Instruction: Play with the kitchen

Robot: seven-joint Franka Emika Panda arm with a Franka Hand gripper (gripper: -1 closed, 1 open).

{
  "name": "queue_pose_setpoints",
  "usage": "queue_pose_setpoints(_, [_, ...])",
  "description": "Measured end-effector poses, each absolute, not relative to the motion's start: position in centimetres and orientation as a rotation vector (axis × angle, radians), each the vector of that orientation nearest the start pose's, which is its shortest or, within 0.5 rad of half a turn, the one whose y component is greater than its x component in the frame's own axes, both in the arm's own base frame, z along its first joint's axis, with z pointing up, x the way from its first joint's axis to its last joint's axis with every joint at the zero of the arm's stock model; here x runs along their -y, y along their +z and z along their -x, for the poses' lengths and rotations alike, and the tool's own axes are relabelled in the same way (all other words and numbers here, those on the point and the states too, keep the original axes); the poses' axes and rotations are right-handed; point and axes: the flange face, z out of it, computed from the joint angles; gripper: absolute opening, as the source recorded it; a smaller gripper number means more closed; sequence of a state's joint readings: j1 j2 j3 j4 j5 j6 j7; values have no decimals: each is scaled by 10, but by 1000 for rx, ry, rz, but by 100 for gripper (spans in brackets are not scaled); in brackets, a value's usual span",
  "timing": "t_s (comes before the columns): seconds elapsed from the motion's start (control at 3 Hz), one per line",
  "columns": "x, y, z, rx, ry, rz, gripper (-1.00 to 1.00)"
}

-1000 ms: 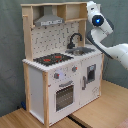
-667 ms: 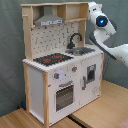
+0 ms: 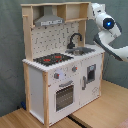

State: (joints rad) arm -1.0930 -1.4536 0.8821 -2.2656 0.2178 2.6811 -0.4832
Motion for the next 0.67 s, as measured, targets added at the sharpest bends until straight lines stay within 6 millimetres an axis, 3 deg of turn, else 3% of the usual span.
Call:
queue_pose_setpoints(0.33, [-233, 695, -365, -392, 1056, -1537, -100])
queue_pose_setpoints(0.67, [-234, 695, -365, -392, 1056, -1537, 100])
